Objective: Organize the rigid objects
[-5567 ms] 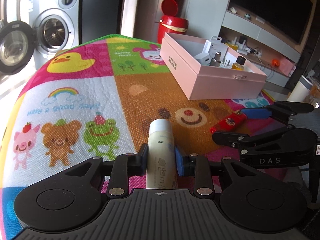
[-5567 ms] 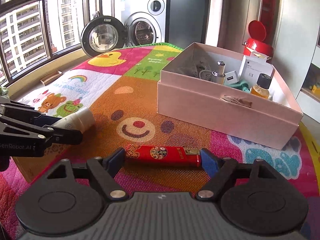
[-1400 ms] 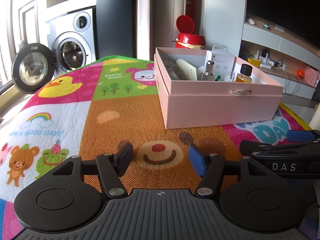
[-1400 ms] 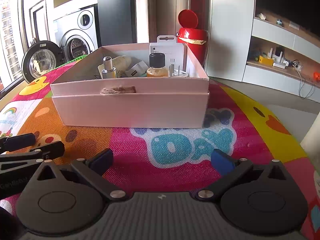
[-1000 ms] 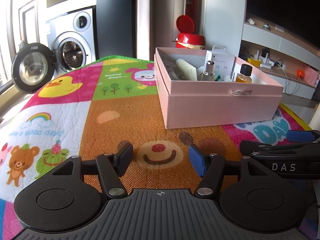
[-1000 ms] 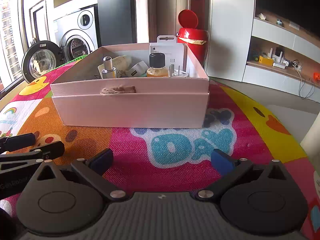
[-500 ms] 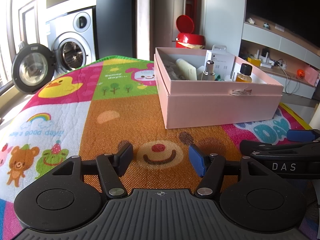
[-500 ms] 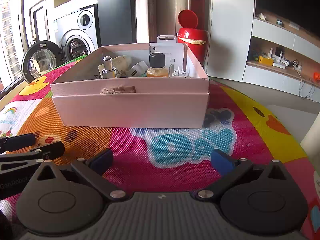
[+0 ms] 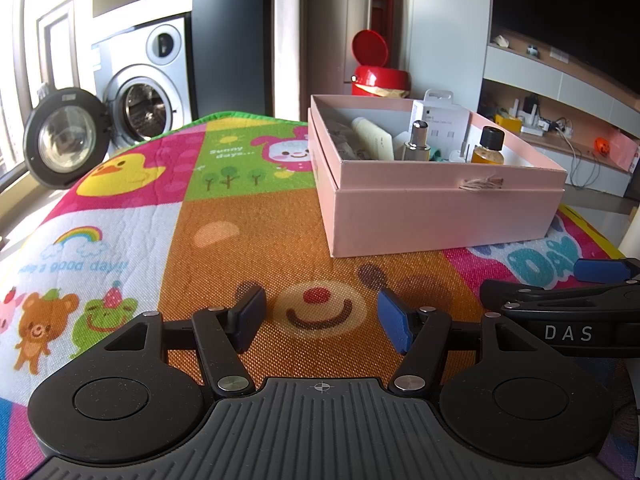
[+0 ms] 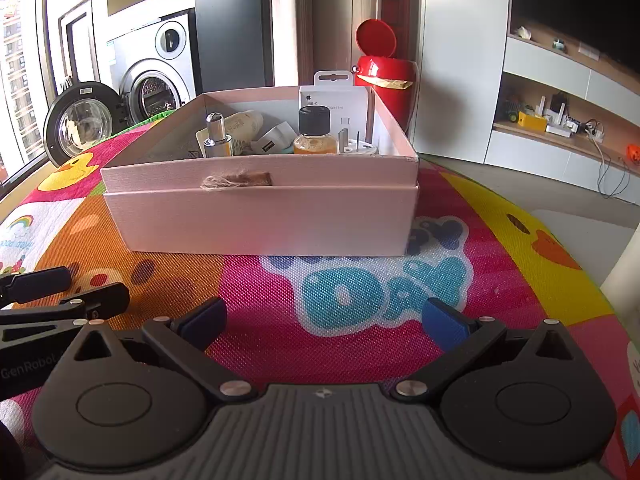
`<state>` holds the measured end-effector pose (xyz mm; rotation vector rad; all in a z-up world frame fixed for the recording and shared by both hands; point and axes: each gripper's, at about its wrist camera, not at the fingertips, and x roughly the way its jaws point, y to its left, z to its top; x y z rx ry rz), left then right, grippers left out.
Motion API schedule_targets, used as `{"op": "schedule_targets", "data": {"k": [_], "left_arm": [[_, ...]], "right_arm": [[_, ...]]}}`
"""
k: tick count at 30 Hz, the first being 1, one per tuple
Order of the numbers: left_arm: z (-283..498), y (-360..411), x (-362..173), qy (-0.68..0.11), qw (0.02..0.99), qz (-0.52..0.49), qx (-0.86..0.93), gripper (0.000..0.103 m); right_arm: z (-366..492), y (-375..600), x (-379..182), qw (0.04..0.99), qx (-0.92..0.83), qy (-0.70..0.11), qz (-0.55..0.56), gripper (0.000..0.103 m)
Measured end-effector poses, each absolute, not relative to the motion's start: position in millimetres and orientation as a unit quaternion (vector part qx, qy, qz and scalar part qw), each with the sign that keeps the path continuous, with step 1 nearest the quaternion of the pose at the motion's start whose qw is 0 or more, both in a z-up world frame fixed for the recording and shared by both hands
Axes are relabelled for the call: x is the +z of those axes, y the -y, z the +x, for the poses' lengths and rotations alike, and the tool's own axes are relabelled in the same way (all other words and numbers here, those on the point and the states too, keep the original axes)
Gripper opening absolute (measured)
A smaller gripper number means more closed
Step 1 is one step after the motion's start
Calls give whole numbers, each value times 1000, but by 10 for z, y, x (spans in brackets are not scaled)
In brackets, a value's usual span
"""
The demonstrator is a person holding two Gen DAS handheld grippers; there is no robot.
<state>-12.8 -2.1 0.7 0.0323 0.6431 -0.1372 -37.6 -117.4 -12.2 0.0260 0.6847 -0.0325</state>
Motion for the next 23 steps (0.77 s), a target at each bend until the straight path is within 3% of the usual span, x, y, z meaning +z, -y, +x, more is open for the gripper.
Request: {"op": "schedule_targets", "data": {"k": [23], "left_arm": [[-138,14,9,-315,946,14,-68,67]], "right_arm": [[-374,1164,-126,942,-17,-336,9,103]]}}
